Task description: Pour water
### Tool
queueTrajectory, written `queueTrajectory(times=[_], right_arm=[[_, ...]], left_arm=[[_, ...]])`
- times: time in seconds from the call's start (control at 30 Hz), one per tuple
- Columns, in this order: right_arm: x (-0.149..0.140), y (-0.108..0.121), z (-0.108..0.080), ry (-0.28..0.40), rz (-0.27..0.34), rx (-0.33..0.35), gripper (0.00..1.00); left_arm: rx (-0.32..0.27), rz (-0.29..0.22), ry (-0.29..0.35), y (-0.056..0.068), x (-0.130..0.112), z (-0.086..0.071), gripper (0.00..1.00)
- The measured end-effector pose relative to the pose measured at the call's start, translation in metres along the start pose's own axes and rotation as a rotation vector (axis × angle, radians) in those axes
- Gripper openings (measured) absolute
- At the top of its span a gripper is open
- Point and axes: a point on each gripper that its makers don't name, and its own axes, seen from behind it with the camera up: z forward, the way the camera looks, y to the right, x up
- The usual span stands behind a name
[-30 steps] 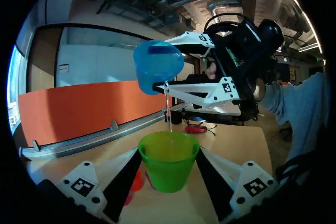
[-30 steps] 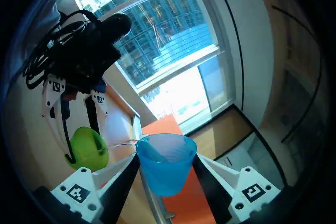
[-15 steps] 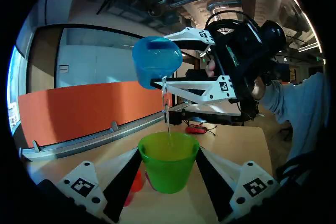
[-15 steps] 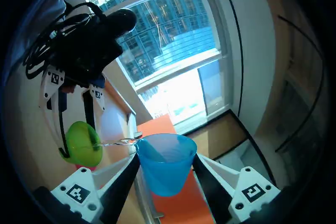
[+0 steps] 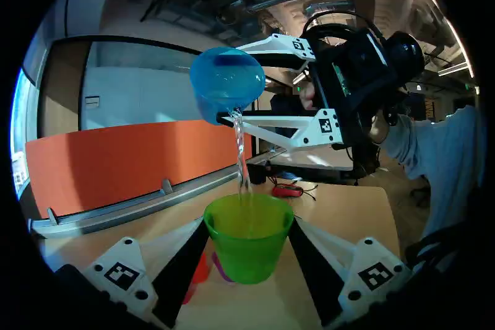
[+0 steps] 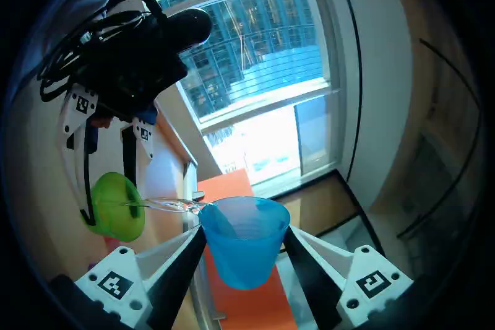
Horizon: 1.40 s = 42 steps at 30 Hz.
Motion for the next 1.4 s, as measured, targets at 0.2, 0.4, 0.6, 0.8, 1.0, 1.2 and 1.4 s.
queueTrajectory(times=[0.2,0.4,0.6,0.8,1.0,1.2,1.4], right_arm=[[0.000,0.003,0.000,-0.003,-0.031,0.000,0.89],[-0.001,0.003,0.001,-0.008,-0.060,-0.001,0.89],[0.000,0.005,0.004,-0.008,-0.086,-0.002,0.89],[0.002,0.008,0.004,-0.009,-0.114,-0.005,0.89],[0.004,0.011,0.005,-0.009,-0.145,-0.008,0.89],[0.005,0.012,0.005,-0.010,-0.176,-0.009,0.89],[0.005,0.015,0.006,-0.012,-0.215,-0.010,0.89]], left_arm=[[0.001,-0.003,0.001,-0.001,0.000,0.000,0.87],[0.004,-0.003,0.000,-0.003,0.000,-0.001,0.87],[0.007,-0.004,0.000,-0.004,0.000,0.000,0.87],[0.007,-0.005,0.000,-0.005,0.000,0.000,0.87],[0.008,-0.006,0.001,-0.005,0.001,0.001,0.87],[0.007,-0.009,0.003,-0.006,0.002,0.002,0.87],[0.008,-0.005,-0.001,-0.006,0.001,0.002,0.87]])
